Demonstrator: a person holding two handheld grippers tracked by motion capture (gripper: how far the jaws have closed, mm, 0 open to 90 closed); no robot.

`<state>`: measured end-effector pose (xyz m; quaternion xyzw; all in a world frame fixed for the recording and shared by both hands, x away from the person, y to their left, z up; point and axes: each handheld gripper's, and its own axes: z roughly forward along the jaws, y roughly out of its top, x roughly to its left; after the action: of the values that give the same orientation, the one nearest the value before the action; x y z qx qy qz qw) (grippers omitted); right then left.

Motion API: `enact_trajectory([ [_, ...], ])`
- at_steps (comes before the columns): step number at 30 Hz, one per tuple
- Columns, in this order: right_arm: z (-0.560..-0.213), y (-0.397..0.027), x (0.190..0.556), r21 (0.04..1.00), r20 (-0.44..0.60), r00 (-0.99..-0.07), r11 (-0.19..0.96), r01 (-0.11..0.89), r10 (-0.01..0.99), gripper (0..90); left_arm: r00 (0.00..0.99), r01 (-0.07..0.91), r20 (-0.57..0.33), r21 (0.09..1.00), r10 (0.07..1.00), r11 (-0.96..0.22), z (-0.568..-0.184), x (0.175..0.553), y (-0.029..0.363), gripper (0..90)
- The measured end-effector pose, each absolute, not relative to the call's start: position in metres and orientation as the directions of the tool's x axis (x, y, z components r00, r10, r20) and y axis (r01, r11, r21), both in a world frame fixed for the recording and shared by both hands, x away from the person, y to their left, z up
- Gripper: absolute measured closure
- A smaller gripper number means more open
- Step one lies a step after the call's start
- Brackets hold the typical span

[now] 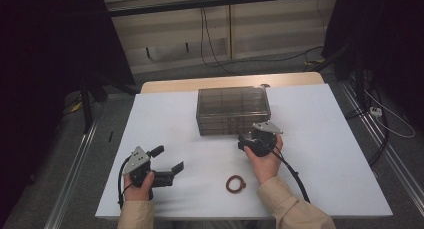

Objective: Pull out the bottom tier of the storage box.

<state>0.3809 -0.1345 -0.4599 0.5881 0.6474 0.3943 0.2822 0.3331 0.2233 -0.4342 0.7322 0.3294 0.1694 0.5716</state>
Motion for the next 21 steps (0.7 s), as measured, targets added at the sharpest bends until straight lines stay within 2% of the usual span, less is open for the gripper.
enact_trajectory([
  [21, -0.4582, -0.1316, 0.3809, 0.852, 0.056, -0.142, 0.027, 0.522, 0.988, 19.1, 0.729, 0.292, -0.128, 0.947, 0.673, -0.136, -0.4349, 0.3333, 0.2221, 3.0],
])
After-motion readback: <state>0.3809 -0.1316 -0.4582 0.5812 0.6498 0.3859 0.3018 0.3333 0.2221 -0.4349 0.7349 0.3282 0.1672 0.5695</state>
